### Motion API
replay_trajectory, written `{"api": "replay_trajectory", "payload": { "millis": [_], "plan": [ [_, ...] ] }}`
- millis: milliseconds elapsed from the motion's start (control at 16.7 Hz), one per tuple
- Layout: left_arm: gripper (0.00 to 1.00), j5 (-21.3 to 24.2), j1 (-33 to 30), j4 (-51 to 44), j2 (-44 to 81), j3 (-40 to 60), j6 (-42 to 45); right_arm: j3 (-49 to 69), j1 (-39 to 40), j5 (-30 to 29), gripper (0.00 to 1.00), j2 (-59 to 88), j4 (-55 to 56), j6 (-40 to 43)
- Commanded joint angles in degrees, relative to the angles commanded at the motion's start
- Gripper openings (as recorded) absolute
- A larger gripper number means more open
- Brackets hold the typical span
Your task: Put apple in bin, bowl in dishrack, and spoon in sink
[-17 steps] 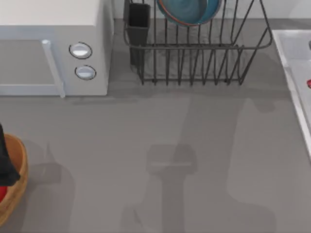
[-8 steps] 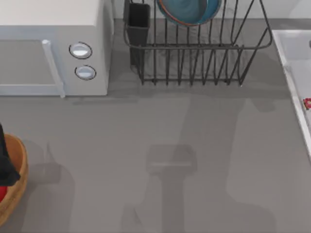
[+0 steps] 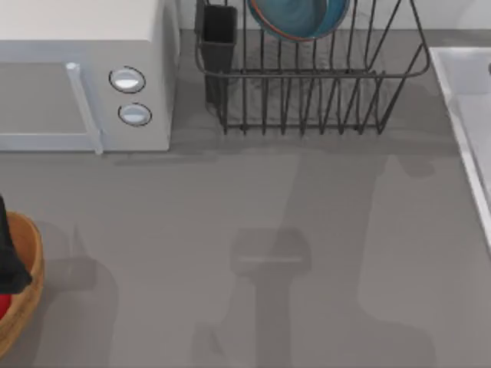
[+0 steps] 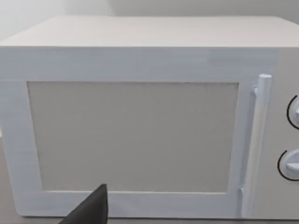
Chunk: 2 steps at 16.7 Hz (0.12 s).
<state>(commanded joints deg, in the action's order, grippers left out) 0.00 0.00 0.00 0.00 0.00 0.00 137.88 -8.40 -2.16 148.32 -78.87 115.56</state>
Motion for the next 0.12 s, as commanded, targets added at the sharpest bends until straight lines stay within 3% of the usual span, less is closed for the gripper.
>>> {"api": "replay_trajectory", "payload": {
  "millis": [120],
  "plan": [
    [1.0, 0.0, 0.0, 0.0, 0.0, 0.0, 0.0, 0.0, 0.0, 0.0, 1.0, 0.0, 0.0, 0.0]
  ]
}}
